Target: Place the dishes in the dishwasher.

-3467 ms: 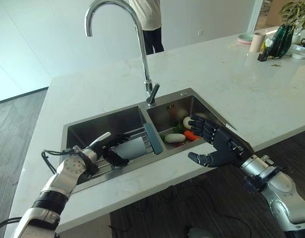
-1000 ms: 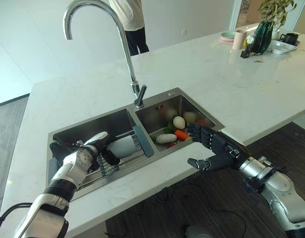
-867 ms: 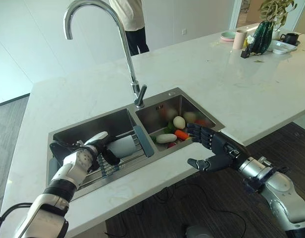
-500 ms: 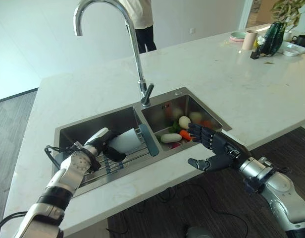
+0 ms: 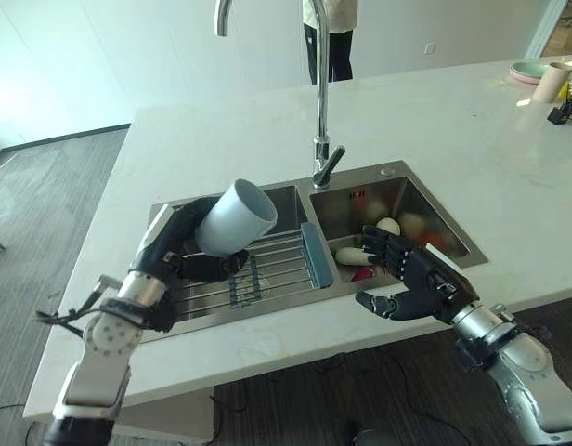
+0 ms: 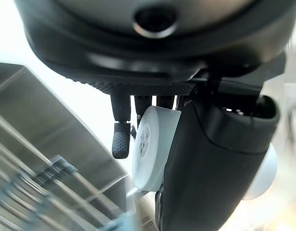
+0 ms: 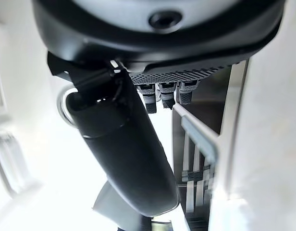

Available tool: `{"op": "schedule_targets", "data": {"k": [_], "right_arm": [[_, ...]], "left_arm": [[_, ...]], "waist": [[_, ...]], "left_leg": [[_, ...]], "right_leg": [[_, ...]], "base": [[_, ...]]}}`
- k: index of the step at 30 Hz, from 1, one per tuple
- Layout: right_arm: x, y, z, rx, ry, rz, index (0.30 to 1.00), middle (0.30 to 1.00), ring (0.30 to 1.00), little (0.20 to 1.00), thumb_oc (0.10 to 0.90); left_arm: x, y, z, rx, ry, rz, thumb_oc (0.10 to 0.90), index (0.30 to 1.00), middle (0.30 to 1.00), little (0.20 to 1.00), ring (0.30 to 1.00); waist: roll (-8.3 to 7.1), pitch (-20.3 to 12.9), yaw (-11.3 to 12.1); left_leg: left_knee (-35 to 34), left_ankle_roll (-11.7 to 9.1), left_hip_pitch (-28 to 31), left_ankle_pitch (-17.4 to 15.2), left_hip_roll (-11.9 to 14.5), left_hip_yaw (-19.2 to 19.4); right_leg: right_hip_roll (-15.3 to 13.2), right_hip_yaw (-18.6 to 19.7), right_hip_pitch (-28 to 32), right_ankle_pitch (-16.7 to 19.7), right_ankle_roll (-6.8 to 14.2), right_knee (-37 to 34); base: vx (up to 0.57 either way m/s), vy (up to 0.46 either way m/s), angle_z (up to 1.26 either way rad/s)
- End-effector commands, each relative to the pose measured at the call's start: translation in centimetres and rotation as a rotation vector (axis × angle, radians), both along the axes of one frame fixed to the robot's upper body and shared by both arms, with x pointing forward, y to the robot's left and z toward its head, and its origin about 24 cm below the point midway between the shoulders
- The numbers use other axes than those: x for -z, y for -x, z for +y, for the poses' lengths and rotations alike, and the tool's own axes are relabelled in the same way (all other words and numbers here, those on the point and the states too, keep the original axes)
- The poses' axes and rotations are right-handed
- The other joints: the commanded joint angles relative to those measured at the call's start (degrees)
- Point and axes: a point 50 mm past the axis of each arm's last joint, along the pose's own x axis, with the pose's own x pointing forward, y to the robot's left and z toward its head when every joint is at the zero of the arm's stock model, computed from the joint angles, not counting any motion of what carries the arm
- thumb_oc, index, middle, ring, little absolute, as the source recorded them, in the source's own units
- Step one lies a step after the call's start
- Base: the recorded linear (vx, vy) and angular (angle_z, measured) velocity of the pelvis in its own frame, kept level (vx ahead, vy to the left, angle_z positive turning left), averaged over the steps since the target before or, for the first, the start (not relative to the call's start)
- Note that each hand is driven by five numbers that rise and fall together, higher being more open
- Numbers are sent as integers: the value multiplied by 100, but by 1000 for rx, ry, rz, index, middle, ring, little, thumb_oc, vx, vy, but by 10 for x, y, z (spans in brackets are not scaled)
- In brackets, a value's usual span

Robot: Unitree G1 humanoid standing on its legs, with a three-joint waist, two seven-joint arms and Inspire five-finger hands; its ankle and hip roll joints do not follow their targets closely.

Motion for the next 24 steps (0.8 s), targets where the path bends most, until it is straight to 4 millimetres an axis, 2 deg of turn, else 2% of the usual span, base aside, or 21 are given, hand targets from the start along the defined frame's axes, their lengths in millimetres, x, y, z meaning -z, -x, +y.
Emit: {"op": "schedule_targets", "data": {"k": [1,7,9,11,12,15,16,17,18,19,20,21,22,23,24], "right_arm": [[-59,8,10,-63,-82,-333,900,900,900,900,800],[-64,12,12,-96,-99,-367,900,900,900,900,800],[-70,10,20,-104,-99,-400,900,900,900,900,800],[-72,8,23,-110,-100,-410,900,900,900,900,800],[-75,6,27,-118,-92,-421,900,900,900,900,800],[-75,6,29,-113,-106,-422,900,900,900,900,800],[-74,6,28,-99,-112,-421,900,900,900,900,800],[-73,6,24,-58,-108,-422,900,900,900,900,800],[-73,7,19,-5,-104,-429,900,900,900,900,800],[-73,8,14,34,-102,-442,900,900,900,900,800],[-74,10,6,60,-100,-463,900,900,900,900,800],[-76,11,-1,75,-99,-479,900,900,900,900,800],[-77,11,-9,90,-100,-495,900,900,900,900,800],[-78,11,-15,113,-105,-504,900,900,900,900,800],[-79,10,-20,129,-115,-510,900,900,900,900,800]], "left_arm": [[-73,9,1,-4,32,-466,400,300,300,300,300],[-67,27,6,-64,130,-511,400,300,300,300,300],[-68,35,9,-88,191,-544,400,300,300,300,300],[-69,37,10,-104,204,-550,400,300,300,300,300],[-66,39,12,-128,235,-545,400,300,300,300,300],[-65,45,14,-145,246,-554,400,300,300,300,300],[-67,46,15,-147,248,-559,400,300,300,300,300],[-68,45,15,-122,263,-560,400,300,300,300,300],[-68,42,13,-78,285,-557,400,300,300,300,300],[-69,38,11,-44,305,-554,400,300,300,300,300],[-69,36,10,-16,330,-553,400,300,300,300,300],[-70,36,10,5,344,-557,400,300,300,300,300],[-69,37,10,24,357,-565,400,300,300,300,300],[-69,38,9,42,364,-571,400,300,300,300,300],[-68,39,9,56,371,-578,400,300,300,300,300]], "waist": [[-118,-267,7],[-199,-258,298],[-194,-180,599],[-181,-146,685],[-157,-64,883],[-118,72,1082],[-95,96,1081],[-76,110,1040],[-89,97,951],[-107,105,853],[-178,99,737],[-268,110,660],[-376,129,598],[-458,152,573],[-466,191,580]], "left_leg": [[814,80,-459,-940,-35,-532],[814,-24,-553,-801,63,-677],[814,-213,-611,-654,168,-835],[814,-274,-682,-529,174,-908],[814,-355,-735,-428,123,-1080],[814,-450,-953,-199,139,-1259],[814,-510,-1055,-110,252,-1141],[814,-578,-1136,-27,471,-762],[814,-704,-1103,-34,714,-335],[814,-726,-1037,69,926,177],[814,-650,-809,104,1057,702],[814,-548,-559,80,1008,1066],[814,-499,-231,228,900,1424],[814,-465,-2,255,825,1589],[814,-442,87,67,753,1574]], "right_leg": [[-342,-439,322,-698,472,162],[-353,-753,402,-791,354,162],[-339,-1012,514,-921,262,162],[-347,-1103,511,-907,215,162],[-377,-1215,563,-952,182,162],[-375,-1370,618,-981,137,162],[-379,-1485,645,-989,132,162],[-425,-1700,690,-980,140,162],[-489,-1902,817,-1059,200,162],[-595,-2217,879,-997,233,162],[-732,-2497,892,-902,245,162],[-851,-2630,890,-815,254,162],[-987,-2721,879,-714,271,162],[-1086,-2758,857,-623,295,162],[-1148,-2812,862,-516,342,162]], "base": [[36,-103,39],[-4,-129,30],[5,-249,57],[-32,-133,68],[-32,-95,51],[-47,-75,47],[-108,-22,74],[-54,-23,91],[-97,-3,134],[-152,32,194],[-235,84,255],[-190,118,257],[-110,114,216],[-94,174,156],[-84,235,131]]}}
